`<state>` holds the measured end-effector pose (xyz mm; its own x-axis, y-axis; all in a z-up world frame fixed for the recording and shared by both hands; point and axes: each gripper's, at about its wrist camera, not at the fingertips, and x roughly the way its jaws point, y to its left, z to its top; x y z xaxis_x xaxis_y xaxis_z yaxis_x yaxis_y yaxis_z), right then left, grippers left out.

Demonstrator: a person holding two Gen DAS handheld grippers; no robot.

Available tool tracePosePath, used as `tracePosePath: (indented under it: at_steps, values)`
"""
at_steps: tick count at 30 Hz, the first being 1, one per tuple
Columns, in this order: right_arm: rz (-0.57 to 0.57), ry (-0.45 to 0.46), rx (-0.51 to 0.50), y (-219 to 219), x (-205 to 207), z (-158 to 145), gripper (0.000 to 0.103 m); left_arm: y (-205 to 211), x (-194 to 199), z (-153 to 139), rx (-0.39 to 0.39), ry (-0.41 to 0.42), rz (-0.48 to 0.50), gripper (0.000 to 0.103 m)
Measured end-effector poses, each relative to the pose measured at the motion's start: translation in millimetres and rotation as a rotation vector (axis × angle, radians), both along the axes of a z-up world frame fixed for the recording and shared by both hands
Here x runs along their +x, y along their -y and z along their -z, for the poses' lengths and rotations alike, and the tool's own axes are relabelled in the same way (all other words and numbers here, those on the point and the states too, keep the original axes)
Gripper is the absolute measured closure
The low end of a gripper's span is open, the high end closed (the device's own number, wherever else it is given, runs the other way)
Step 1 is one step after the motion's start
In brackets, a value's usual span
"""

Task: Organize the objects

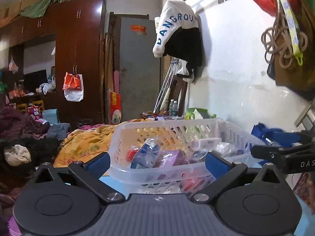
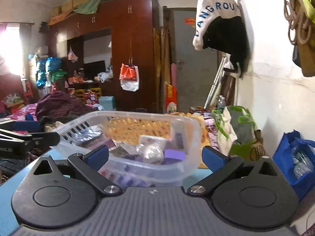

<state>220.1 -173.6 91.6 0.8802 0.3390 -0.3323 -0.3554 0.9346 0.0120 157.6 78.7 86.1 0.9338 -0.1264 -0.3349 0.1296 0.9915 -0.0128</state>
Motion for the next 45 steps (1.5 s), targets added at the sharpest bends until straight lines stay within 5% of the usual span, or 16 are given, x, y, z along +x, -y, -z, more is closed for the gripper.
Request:
tracePosePath:
  at_steps: [45]
  values:
    - [0.016, -0.01, 0.014, 13, -6, 11, 0.0, 4, -4, 3, -0.031, -0.037, -0.011, 0.0]
